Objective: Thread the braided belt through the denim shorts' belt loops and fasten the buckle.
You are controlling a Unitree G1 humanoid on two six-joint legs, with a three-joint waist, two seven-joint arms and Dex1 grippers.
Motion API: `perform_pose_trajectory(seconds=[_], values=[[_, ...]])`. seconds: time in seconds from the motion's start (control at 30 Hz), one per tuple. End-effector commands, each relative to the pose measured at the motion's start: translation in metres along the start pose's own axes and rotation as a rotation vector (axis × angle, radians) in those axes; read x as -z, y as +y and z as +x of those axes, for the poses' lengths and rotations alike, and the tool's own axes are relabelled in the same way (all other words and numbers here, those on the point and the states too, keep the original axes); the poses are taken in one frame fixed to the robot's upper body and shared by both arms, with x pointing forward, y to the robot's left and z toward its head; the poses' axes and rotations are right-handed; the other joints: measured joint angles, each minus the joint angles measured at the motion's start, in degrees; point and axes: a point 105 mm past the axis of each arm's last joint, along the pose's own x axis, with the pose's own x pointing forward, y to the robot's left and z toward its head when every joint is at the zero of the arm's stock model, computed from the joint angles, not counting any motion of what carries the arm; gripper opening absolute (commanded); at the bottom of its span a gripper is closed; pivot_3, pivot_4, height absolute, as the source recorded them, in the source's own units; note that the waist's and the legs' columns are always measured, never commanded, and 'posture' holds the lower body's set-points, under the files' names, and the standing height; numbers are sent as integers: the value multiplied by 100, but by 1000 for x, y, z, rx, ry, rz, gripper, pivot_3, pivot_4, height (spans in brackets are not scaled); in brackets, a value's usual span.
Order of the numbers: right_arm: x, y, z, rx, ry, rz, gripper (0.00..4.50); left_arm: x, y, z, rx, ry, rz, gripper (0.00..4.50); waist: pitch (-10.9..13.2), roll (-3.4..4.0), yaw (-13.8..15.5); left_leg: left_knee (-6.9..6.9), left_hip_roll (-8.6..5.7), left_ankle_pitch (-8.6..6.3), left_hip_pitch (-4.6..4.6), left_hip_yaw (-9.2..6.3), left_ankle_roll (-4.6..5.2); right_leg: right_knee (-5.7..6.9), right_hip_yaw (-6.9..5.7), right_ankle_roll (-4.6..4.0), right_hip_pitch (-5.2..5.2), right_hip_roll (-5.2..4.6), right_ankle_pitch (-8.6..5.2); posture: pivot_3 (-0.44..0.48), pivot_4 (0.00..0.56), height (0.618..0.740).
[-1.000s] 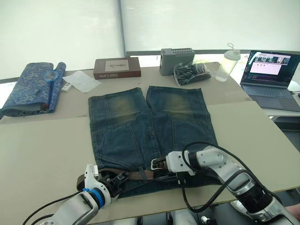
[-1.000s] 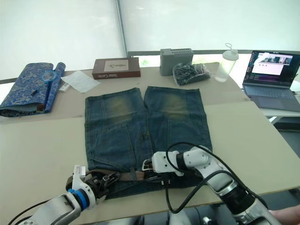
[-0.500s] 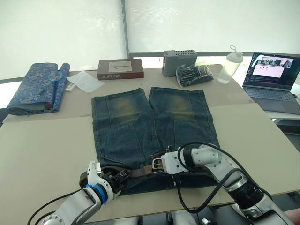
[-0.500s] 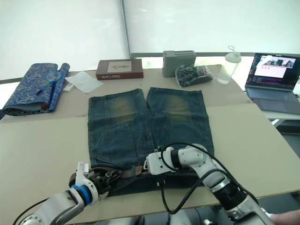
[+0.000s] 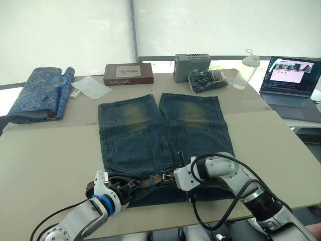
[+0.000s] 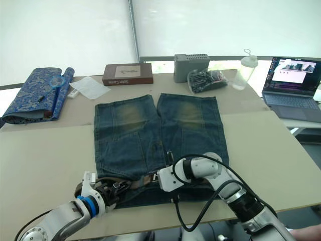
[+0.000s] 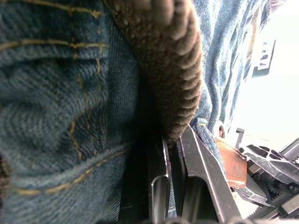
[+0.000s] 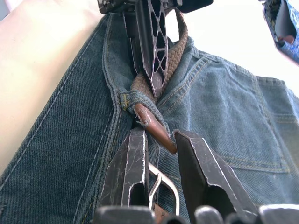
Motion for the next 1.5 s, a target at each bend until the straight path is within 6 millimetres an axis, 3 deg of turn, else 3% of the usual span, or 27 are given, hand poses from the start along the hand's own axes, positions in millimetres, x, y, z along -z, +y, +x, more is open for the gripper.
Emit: perform_pose_trajectory(seconds=[0.03, 0.1, 0.23, 0.33, 0.43, 0.57, 0.67, 0.73, 0.83, 0.87, 0.97, 1.0, 1.17, 1.3, 1.5], values=[[-9, -1, 3, -17, -34, -54, 581, 0, -1, 5, 8, 11, -15, 0, 0, 0, -1, 0, 0, -1, 0, 0, -1, 0, 0, 0, 0, 0, 0, 0, 150, 740], [-9, 0, 4, -24, -36, -56, 50, -2, -3, 5, 12, 6, -14, 0, 0, 0, -3, 0, 0, -1, 0, -1, -1, 0, 0, 0, 0, 0, 0, 0, 150, 740], [-9, -2, 4, -16, -39, -57, 50, -6, -6, 5, 29, 5, 12, 0, 1, 0, -6, -1, 1, -2, 0, -2, -4, 0, 0, 1, -1, 0, 0, 0, 150, 740], [-7, -6, 1, 10, -36, -39, 50, -20, -16, -7, 114, 28, 170, 0, 5, -7, -28, -3, 1, -3, -1, -4, -5, -1, -3, 2, -3, 2, -1, 0, 150, 740], [-6, -10, -1, 33, -36, -11, 0, -38, -17, -28, 165, 52, 285, 959, 19, -23, -101, -19, 5, 0, -2, -5, -11, 3, -14, -3, -14, 11, -4, 0, 150, 740], [-6, -19, 4, 72, -53, 55, 0, -73, -30, -60, 189, 67, 454, 2914, 27, -25, -206, -41, 6, 12, -8, -5, 9, 16, -20, -3, -47, 14, -12, 0, 150, 740], [-3, -29, 9, 100, -56, 109, 0, -68, -54, -76, 206, 191, 787, 4273, 45, -46, -230, -47, 10, 17, -47, -8, -12, 28, -24, -31, -96, 23, -10, 0, 150, 740], [-2, -31, 10, 94, -53, 101, 0, -59, -64, -76, 265, 242, 856, 4273, 53, -32, -231, -48, 6, 26, -68, -9, -26, 23, -33, -72, -114, 53, 16, 0, 150, 740], [-3, -35, 9, 96, -56, 103, 0, -45, -70, -62, 287, 255, 1053, 4273, 61, -19, -235, -51, 6, 19, -74, -8, -18, 19, -24, -70, -118, 13, 15, 0, 150, 740], [-4, -36, 8, 97, -57, 103, 0, -39, -70, -57, 298, 263, 1085, 4007, 62, -20, -236, -52, 8, 19, -77, -8, -21, 16, -25, -70, -122, 13, 15, 0, 150, 740], [-4, -33, 2, 96, -47, 106, 0, -17, -60, -40, 302, 305, 1208, 2999, 62, -21, -234, -57, 8, 35, -94, -8, -58, 16, -11, -72, -139, 10, 16, 0, 150, 740], [-4, -32, 1, 97, -43, 109, 0, -14, -57, -36, 300, 307, 1237, 2463, 62, -21, -233, -58, 9, 34, -100, -8, -59, 15, 0, -72, -147, 9, 17, 0, 150, 740], [-4, -27, -6, 104, -29, 123, 0, -19, -43, -32, 280, 278, 1341, 17, 61, -23, -224, -60, 11, 35, -144, -9, -56, 21, 10, -76, -195, 8, 20, 0, 150, 740], [-4, -25, -8, 108, -19, 134, 0, -25, -27, -33, 259, 282, 1400, 17, 61, -23, -223, -58, 15, 15, -144, -8, -19, 21, 10, -78, -194, 8, 21, 0, 150, 740], [-3, -26, -12, 126, -5, 141, 0, -31, 18, -37, 143, 392, 1524, 17, 61, -22, -211, -51, 16, 13, -142, -7, -14, 21, 5, -78, -189, 8, 21, 0, 150, 740]])
